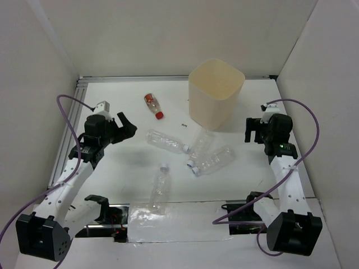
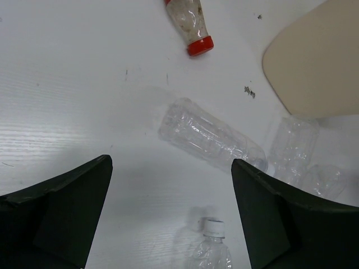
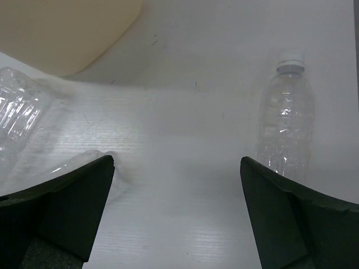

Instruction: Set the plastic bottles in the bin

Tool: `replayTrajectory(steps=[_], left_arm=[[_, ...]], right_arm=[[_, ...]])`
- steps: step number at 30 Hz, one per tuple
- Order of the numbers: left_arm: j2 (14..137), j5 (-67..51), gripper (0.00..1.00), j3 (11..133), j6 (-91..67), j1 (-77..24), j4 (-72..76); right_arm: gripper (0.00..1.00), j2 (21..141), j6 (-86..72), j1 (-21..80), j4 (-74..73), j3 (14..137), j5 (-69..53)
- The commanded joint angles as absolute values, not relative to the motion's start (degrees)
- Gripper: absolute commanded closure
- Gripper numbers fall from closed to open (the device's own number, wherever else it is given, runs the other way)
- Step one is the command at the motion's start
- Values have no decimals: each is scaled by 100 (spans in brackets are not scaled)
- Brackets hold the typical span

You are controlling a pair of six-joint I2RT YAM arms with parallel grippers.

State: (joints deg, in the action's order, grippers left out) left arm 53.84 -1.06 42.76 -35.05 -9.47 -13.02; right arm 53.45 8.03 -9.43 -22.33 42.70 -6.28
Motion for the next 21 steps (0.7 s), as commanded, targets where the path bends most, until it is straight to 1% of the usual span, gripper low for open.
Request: replayTrajectory(steps=[1, 3, 7, 8, 9, 10, 11, 12, 13, 14, 15, 16, 17, 18, 19, 20, 21], left_arm=[[5502, -448, 0, 4474, -3656, -949, -1204], [5660, -510, 0, 4474, -3709, -949, -1064], [6160, -562, 0, 4623, -3823, -1001, -1003], [6292, -563, 3, 4710, -3823, -1002, -924], [6580, -563, 13, 4841, -3875, -1072, -862], [6740, -475, 25, 4938, -3876, -1072, -861], [6915, -422, 41, 5044, -3876, -1124, -861], [7100, -370, 53, 5175, -3876, -1125, -800], [7293, -308, 62, 5473, -3876, -1177, -800], [7686, -247, 66, 5632, -3876, -1178, -800], [7873, -168, 62, 5790, -3876, -1230, -852], [8066, 155, 51, 6131, -4006, -1300, -992], [8486, 236, 19, 6291, -4008, -1301, -993], [8699, 290, 8, 6458, -4008, -1362, -993], [8927, 360, 0, 6817, -4008, -1449, -993], [9156, 360, 0, 7020, -4008, -1450, -993], [9654, 360, 0, 7231, -3947, -1555, -993]], right_arm=[[0, 5177, 1362, -1081, -2381, 4192, -1071], [0, 5107, 1807, -1142, -2486, 4192, -1396], [0, 5054, 1758, -1195, -2409, 4140, -1397], [0, 5054, 1758, -1248, -2408, 4140, -1397], [0, 5054, 1758, -1248, -2321, 4140, -1345], [2, 5054, 1758, -1248, -2320, 4079, -1345], [21, 5054, 1758, -1248, -2251, 4026, -1397], [72, 5054, 1645, -1309, -2154, 4025, -1397], [81, 5106, 1591, -1310, -2153, 4025, -1337], [78, 5106, 1539, -1310, -2092, 4025, -1388], [55, 5106, 1538, -1362, -2092, 4025, -1389], [36, 5159, 1538, -1362, -2092, 4025, -1389], [22, 5159, 1538, -1362, -2092, 4025, -1389], [16, 5159, 1538, -1362, -2092, 4025, -1389], [13, 5211, 1538, -1362, -2092, 4025, -1389], [13, 5212, 1538, -1362, -2092, 4025, -1389], [13, 5212, 1538, -1362, -2092, 4025, -1389]])
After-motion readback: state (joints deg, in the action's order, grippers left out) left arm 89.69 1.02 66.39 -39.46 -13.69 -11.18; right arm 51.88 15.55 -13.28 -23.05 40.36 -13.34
